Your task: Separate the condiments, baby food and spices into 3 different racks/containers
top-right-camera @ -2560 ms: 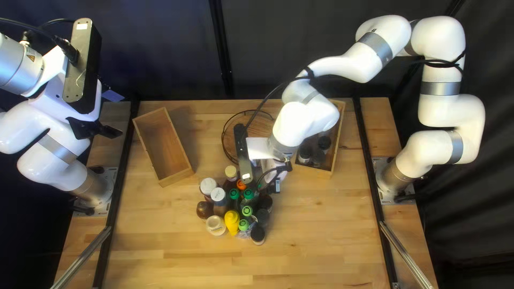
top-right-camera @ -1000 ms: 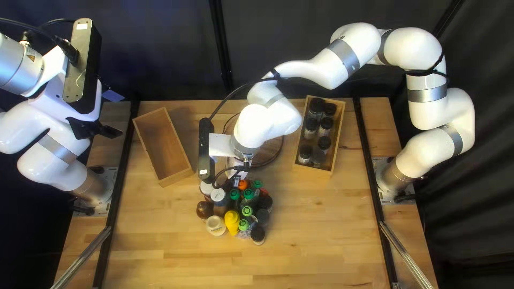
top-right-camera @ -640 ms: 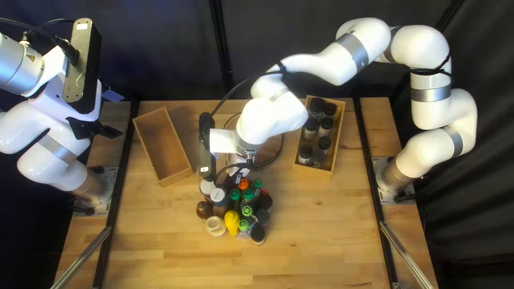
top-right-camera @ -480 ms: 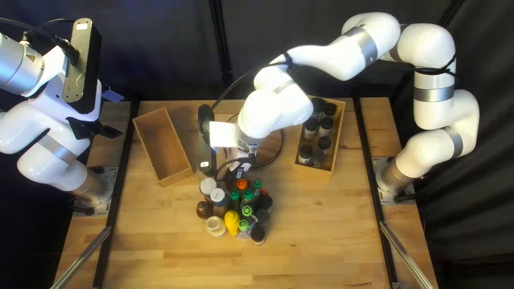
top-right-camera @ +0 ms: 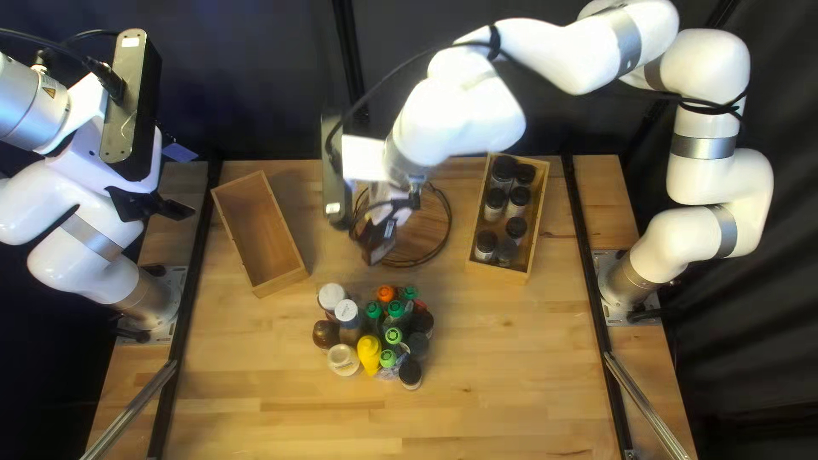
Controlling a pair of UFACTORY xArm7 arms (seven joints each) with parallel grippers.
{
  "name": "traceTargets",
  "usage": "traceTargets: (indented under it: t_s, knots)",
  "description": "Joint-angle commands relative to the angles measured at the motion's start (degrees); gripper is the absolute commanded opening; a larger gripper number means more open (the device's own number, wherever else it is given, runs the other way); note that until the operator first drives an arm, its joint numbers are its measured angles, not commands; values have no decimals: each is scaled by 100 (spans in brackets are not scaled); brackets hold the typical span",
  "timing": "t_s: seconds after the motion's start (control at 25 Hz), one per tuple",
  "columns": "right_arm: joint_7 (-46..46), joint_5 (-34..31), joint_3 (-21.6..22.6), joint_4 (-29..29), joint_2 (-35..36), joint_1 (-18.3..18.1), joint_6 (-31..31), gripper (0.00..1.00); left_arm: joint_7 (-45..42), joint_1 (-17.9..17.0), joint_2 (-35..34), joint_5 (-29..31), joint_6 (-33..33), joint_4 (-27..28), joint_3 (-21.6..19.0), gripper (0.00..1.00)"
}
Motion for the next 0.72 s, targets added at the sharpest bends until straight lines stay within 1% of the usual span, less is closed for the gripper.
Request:
traceTargets:
  t_s: [0.04, 0.08, 0.2, 0.28, 0.48, 0.64, 0.72]
  knots:
    - [-97, -209, -96, -302, -264, -554, -87, 1, 0, 0, 0, 0, 0, 0, 0, 100]
    - [-112, -249, -176, -336, -314, -624, -123, 1, 0, 0, 0, 0, 0, 0, 0, 100]
    - [-130, -297, -417, -295, -377, -645, -166, 2, 0, 0, 0, 0, 0, 0, 0, 100]
    - [-145, -311, -558, -239, -400, -609, -176, 2, 0, 0, 0, 0, 0, 0, 0, 100]
    - [-189, -362, -1106, 14, -484, -305, -217, 2, 0, 0, 0, 0, 0, 0, 0, 100]
    - [-147, -414, -1323, 5, -571, -235, -314, 2, 0, 0, 0, 0, 0, 0, 0, 100]
    - [-124, -424, -1376, -36, -620, -258, -363, 2, 0, 0, 0, 0, 0, 0, 0, 100]
